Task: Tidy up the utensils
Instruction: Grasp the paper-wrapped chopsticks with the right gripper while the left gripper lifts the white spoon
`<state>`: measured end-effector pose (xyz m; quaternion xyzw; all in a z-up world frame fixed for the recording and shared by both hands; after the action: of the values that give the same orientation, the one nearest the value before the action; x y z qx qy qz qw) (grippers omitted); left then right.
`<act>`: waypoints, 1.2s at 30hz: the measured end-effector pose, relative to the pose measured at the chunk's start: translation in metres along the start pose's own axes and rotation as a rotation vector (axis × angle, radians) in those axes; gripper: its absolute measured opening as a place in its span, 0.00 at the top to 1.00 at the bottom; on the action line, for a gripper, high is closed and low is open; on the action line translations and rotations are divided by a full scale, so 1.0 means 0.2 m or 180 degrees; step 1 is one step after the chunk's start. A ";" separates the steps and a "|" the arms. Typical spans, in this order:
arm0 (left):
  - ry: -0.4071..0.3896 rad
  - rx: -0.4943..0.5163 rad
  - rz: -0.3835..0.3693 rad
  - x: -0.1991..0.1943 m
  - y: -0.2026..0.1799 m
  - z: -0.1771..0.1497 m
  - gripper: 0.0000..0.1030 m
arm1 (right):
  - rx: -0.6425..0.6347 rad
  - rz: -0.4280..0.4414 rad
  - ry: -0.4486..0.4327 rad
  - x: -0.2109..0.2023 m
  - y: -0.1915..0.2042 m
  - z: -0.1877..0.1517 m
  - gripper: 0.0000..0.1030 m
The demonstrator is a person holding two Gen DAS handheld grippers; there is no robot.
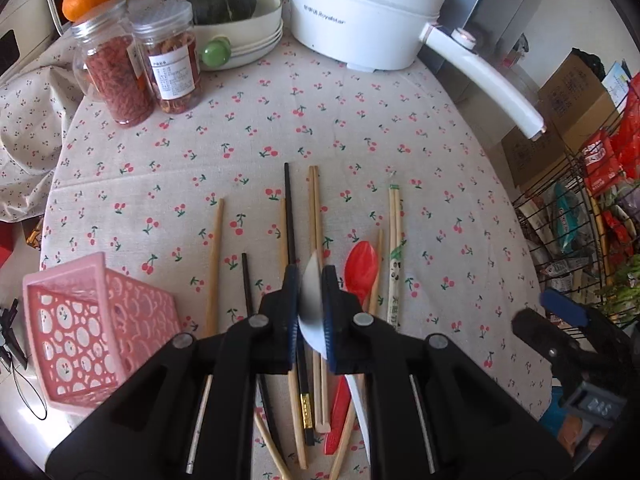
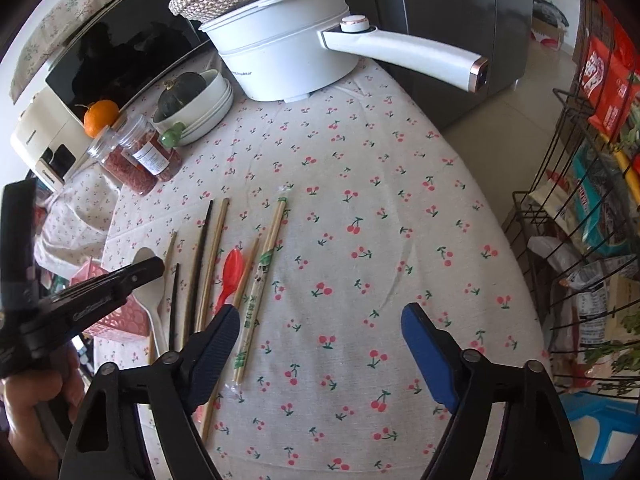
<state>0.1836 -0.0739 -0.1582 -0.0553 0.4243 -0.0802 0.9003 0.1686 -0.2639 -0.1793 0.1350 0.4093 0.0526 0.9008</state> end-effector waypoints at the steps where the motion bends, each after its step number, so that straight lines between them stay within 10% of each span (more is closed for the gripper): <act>1: -0.0084 -0.0010 -0.0056 -0.10 0.02 -0.01 0.88 | 0.0072 0.0067 0.0051 0.02 0.01 -0.01 0.30; 10: -0.1099 0.0092 -0.0138 -0.50 0.17 0.06 0.88 | 0.0054 0.0159 0.0215 0.23 0.15 0.03 0.60; 21: -0.1476 -0.0172 -0.0102 -0.59 0.37 0.16 0.88 | 0.0099 -0.0078 0.0263 0.61 0.21 0.11 0.67; 29: -0.2235 -0.0162 0.0263 -0.74 0.50 0.30 0.88 | -0.0839 -0.0602 0.0115 0.69 0.26 0.09 0.89; 36: -0.2888 -0.0133 0.0733 -0.79 0.62 0.38 0.88 | -0.0515 -0.0454 -0.0066 0.57 0.22 0.16 0.95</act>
<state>0.1550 0.0805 -0.0108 -0.0555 -0.0073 0.0610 0.9966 0.2687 -0.2043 -0.2300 0.0329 0.4030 0.0199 0.9144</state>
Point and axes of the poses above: each gripper's, at about its wrist camera, not at the fingertips, and x roughly the way its jaws point, y to its left, z to its top, the point moved 10 cm from there along x, roughly the way its jaws point, and after that the axes turned 15 degrees about -y, right-handed, at the moved point
